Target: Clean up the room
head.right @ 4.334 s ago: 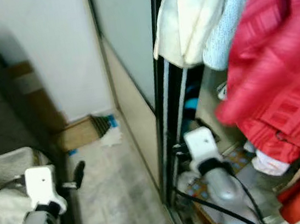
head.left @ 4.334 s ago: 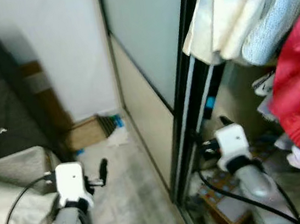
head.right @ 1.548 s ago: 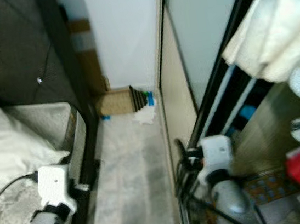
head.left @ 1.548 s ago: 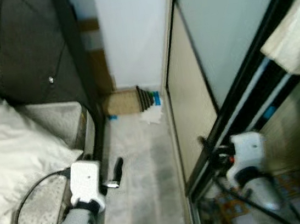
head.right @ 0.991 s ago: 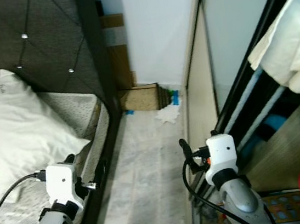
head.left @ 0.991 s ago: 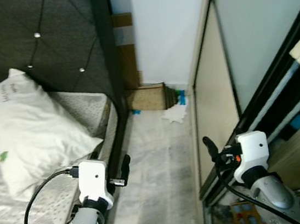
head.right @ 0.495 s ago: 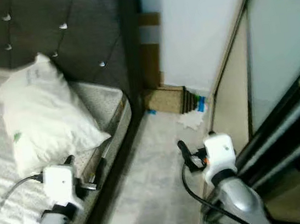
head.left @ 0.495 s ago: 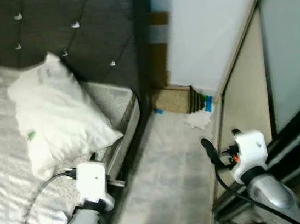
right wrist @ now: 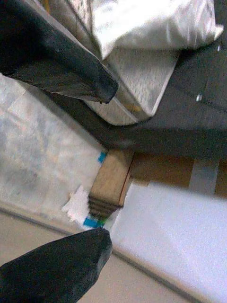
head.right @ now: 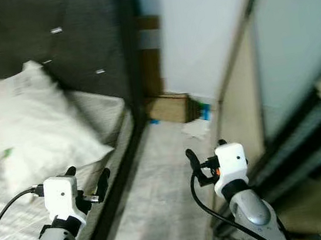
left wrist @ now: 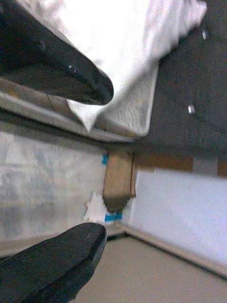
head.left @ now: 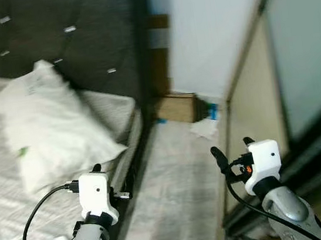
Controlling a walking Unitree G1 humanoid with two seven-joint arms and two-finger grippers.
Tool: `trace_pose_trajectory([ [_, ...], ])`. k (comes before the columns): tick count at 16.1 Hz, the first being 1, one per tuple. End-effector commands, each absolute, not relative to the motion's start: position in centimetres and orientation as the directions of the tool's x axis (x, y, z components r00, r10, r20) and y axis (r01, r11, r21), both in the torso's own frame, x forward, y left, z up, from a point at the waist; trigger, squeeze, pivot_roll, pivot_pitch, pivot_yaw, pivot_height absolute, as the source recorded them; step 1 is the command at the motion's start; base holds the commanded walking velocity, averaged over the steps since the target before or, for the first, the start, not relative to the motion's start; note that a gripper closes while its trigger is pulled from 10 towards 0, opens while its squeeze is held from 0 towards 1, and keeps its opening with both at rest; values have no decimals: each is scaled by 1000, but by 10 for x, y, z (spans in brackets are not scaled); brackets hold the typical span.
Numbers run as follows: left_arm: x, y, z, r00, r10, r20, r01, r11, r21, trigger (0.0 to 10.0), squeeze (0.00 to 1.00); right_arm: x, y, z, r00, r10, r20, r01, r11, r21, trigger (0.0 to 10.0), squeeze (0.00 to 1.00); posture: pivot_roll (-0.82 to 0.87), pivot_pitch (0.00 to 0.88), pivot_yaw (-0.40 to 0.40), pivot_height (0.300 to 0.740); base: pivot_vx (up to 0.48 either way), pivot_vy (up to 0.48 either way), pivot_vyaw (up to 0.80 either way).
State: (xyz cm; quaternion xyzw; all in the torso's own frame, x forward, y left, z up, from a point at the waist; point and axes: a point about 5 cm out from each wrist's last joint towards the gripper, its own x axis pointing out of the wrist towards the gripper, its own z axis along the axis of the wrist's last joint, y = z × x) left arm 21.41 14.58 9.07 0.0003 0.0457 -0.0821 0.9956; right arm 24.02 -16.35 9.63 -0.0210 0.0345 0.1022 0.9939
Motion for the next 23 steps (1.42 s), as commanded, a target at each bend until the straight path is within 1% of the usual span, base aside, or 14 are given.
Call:
trace_pose_trajectory([
  [1,213,148,88,981,-161,-109,162,987,-2,10000,0,239,-164,96,977,201,-76,-205,978,-38,10000,0,-59,138,-78,740,0,480,0],
  [2,213,148,88,981,-161,-109,162,987,-3,10000,0,239,-164,96,977,202,-76,-205,978,-38,10000,0,-59,139,-78,740,0,480,0],
  [4,213,147,89,982,-160,-97,164,985,44,10000,0,240,-164,96,977,199,-75,-203,979,-38,10000,0,-61,139,-77,740,0,0,0],
  [8,214,147,89,982,-160,-99,164,986,29,10000,0,240,-163,96,975,210,-73,-214,976,-51,10000,0,-57,140,-76,740,0,0,0],
  [11,214,147,89,982,-160,-99,163,986,20,10000,0,239,-160,95,969,235,-72,-240,968,-71,10000,0,-56,140,-75,740,0,0,800],
  [14,216,148,91,984,-160,-81,165,984,63,10000,0,241,-159,95,968,239,-69,-243,968,-57,10000,0,-53,140,-73,740,0,0,800],
  [19,217,151,91,987,-137,-79,142,987,70,10000,0,249,-162,100,971,233,-55,-236,970,-55,10000,0,-48,135,-75,740,0,0,800],
  [23,224,153,95,991,-115,-64,121,989,87,10000,0,263,-161,104,973,228,-27,-229,972,-46,10000,0,-35,115,-71,740,0,0,800],
])
